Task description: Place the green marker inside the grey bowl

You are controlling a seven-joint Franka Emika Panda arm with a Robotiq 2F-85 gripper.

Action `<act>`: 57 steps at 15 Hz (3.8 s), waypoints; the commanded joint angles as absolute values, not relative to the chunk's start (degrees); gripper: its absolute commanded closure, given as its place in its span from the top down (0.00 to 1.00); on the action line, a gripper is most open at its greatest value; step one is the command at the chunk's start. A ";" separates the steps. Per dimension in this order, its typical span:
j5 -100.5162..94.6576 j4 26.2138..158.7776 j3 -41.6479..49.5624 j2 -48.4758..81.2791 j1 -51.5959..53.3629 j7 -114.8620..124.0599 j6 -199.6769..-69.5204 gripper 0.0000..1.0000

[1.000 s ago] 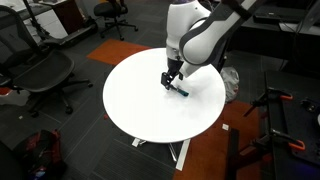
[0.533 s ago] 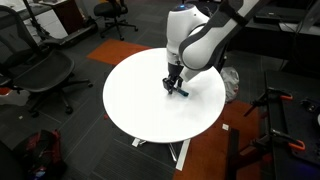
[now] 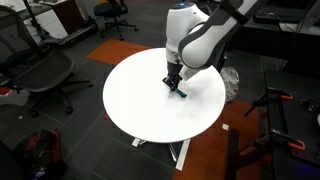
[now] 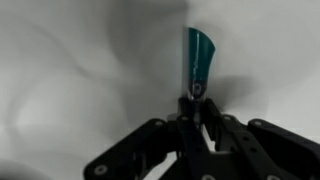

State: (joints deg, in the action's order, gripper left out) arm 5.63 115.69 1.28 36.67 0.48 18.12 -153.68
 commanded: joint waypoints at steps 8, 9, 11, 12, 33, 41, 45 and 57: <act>6.79 124.54 4.51 17.71 0.81 20.44 -149.57 0.05; 6.89 124.62 5.01 16.20 0.48 21.07 -148.04 0.05; 6.92 124.35 6.12 14.06 -0.14 22.76 -145.66 0.05; 7.12 123.84 6.67 13.30 -0.60 23.61 -144.08 0.05; 6.48 108.71 12.93 24.20 -5.94 37.33 -139.25 0.05; 7.86 104.25 12.73 30.11 -7.75 36.39 -138.81 0.46; 7.71 103.60 12.90 30.55 -7.71 36.75 -139.15 0.69; 6.49 117.83 11.49 14.80 -3.31 37.22 -141.33 1.00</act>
